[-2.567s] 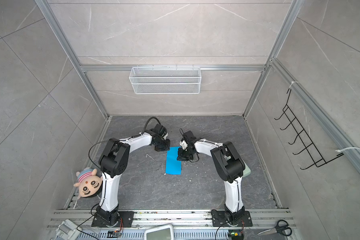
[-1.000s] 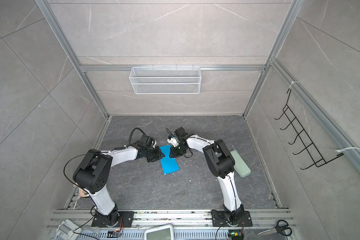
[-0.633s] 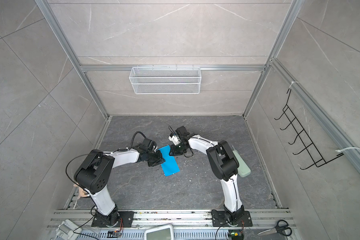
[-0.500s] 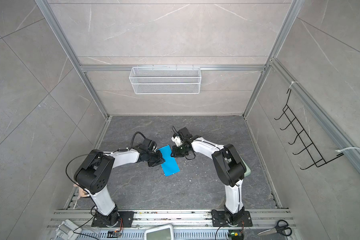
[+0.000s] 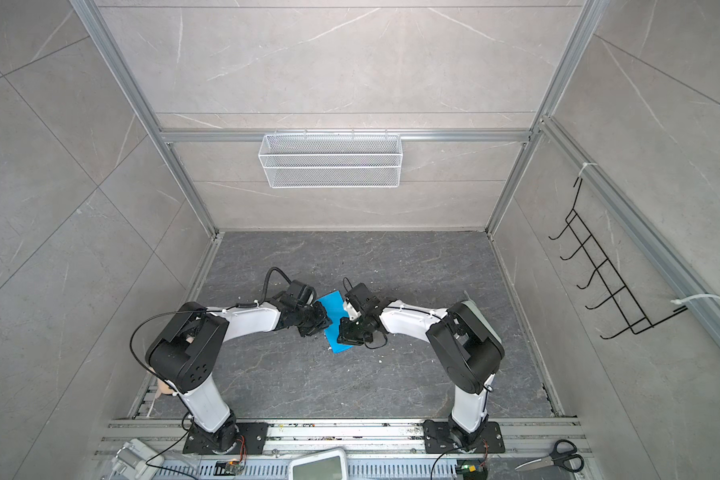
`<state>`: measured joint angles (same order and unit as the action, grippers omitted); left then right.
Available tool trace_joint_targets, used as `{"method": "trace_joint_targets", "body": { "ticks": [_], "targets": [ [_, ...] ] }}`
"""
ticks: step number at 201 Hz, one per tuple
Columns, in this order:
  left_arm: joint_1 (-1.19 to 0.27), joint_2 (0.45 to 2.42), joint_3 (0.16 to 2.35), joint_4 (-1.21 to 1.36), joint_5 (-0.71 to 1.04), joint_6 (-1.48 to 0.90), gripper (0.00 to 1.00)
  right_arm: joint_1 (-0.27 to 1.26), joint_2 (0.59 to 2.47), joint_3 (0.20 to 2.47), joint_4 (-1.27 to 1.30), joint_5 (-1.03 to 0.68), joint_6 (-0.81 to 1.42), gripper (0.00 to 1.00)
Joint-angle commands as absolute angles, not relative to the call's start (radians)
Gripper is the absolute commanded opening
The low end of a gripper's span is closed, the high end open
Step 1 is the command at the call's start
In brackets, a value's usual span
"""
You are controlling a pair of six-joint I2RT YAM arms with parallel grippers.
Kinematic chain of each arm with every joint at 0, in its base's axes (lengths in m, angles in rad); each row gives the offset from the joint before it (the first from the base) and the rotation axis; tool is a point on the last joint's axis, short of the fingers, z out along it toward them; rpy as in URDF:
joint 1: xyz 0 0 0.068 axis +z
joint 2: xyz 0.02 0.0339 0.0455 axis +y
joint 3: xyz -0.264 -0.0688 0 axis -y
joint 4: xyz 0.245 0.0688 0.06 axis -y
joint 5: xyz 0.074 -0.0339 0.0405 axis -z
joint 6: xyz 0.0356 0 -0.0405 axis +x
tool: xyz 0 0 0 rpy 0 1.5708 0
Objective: Fold a paper plane with a square sheet of paper (pick it up from the middle)
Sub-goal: 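Lift the strip off the table with both grippers toward each other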
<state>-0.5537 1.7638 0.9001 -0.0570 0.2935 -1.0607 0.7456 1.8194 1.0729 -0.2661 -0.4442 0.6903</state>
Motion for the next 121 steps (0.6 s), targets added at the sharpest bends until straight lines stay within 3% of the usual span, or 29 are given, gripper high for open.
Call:
{"method": "trace_joint_targets", "body": {
  "ticks": [1, 62, 121],
  "targets": [
    [-0.558, 1.743, 0.883, -0.07, 0.29, -1.103, 0.21, 0.776, 1.849, 1.083, -0.217, -0.467, 0.732, 0.19],
    [-0.544, 1.738, 0.883, -0.06, 0.308, -1.103, 0.17, 0.802, 1.937, 1.132, -0.215, -0.485, 0.733, 0.15],
    [-0.514, 1.728, 0.923, -0.113, 0.347, -1.031, 0.18, 0.795, 1.883, 1.114, -0.354, -0.258, 0.671, 0.14]
  ]
}}
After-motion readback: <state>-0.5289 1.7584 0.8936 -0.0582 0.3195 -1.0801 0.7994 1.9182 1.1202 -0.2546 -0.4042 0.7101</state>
